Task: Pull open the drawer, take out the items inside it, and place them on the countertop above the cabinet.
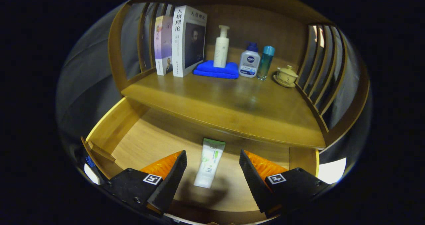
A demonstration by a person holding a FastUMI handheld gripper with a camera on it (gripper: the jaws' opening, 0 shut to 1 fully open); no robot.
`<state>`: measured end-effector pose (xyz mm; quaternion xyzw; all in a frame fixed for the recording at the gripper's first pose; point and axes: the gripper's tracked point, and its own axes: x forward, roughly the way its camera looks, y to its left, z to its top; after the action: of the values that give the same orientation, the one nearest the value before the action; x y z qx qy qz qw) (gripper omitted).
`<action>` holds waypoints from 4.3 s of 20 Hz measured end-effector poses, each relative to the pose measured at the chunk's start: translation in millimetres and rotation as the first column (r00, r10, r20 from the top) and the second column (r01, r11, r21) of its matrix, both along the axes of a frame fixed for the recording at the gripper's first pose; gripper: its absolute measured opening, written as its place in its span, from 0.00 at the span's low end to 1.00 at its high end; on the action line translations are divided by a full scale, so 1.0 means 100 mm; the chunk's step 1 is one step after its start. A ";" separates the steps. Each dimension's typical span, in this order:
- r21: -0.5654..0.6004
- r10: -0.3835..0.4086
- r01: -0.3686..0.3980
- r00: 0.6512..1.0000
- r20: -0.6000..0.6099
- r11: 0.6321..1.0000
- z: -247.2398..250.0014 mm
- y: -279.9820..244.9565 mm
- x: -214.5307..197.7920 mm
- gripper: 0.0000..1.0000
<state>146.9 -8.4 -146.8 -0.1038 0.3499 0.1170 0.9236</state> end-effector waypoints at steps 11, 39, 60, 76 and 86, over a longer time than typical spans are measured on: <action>-0.073 -0.033 0.016 0.969 -0.246 0.997 -0.45 -0.09 0.26 0.98; 0.034 0.126 -0.121 0.935 -0.331 0.992 -0.33 0.24 -0.24 0.39; 0.333 -0.079 0.114 0.990 -0.117 0.936 0.89 -0.01 0.52 0.38; 0.463 -0.327 0.406 0.913 -0.245 0.788 0.73 -0.13 1.48 0.43; 0.456 -0.301 0.287 0.953 -0.043 0.842 1.07 -0.08 1.35 0.92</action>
<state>281.9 -16.4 -40.0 0.1696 0.3103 0.0518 0.9340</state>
